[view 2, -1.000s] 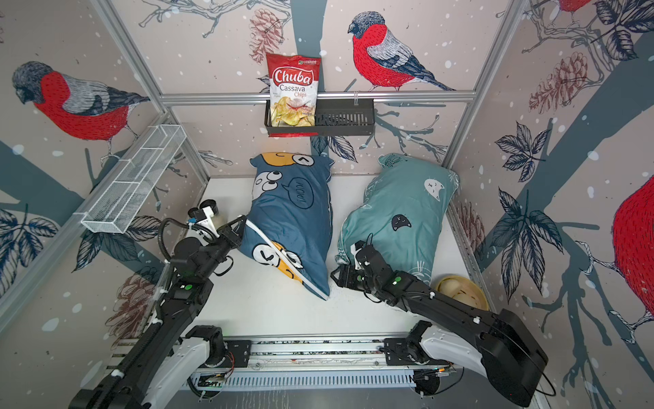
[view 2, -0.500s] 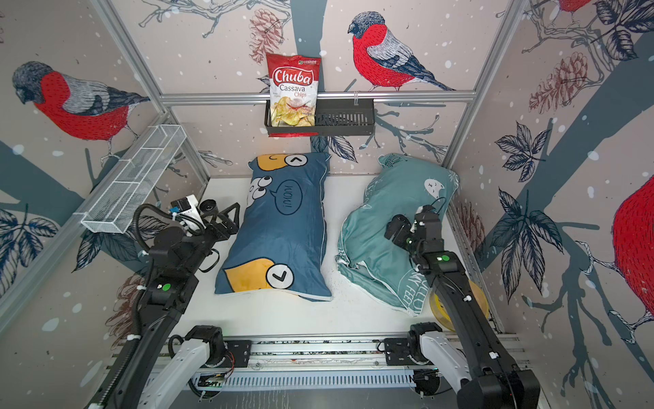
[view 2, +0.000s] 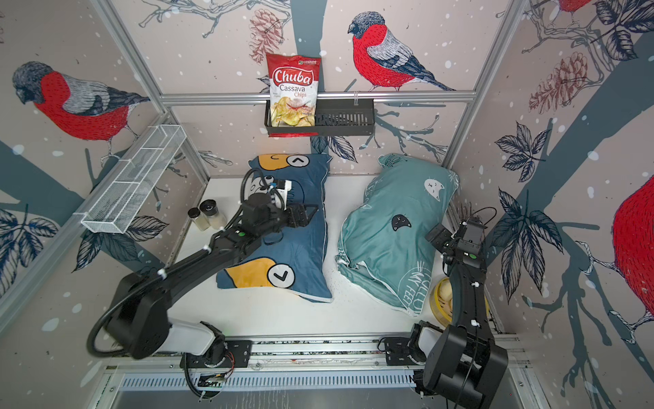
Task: Zip up pillowcases
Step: Pick up the pillowcase from the center of the board.
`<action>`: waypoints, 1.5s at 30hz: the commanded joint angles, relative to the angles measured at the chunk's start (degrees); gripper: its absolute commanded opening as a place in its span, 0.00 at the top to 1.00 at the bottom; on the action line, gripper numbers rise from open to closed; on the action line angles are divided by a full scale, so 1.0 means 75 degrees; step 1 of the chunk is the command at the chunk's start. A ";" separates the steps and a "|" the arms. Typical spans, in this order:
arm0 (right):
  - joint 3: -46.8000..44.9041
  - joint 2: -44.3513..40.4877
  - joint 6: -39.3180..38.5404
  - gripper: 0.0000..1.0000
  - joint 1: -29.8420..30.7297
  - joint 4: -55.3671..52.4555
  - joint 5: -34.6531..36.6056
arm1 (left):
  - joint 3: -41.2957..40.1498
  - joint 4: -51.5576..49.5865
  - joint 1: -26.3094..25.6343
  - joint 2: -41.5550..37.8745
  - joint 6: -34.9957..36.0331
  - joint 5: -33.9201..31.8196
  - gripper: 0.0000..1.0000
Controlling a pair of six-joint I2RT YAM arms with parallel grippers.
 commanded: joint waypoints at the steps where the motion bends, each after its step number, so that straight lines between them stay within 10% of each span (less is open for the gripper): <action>1: -0.0258 0.0182 0.0349 0.01 -0.0020 0.0854 -0.0762 | 0.1171 0.0472 -0.0166 0.1266 0.0292 0.1029 0.01; 16: -0.0735 0.0499 0.0298 0.01 0.1398 0.0936 -0.1229 | 0.5451 -0.0474 -0.1078 0.6024 -0.0179 0.0918 0.27; 22: -0.0530 0.0662 0.0044 0.03 0.1687 0.1075 -0.2060 | 0.5674 -0.0526 -0.1371 0.6268 -0.0123 0.1011 1.00; 38: 0.1833 0.2668 -0.0501 0.14 0.2421 0.1002 -0.3185 | 0.2584 -0.0105 -0.0743 0.2881 0.0424 -0.0184 1.00; 45: 0.2672 0.3229 -0.0454 0.14 0.2914 0.0716 -0.3329 | 0.2273 -0.0470 -0.0369 0.1868 0.0692 -0.1071 0.19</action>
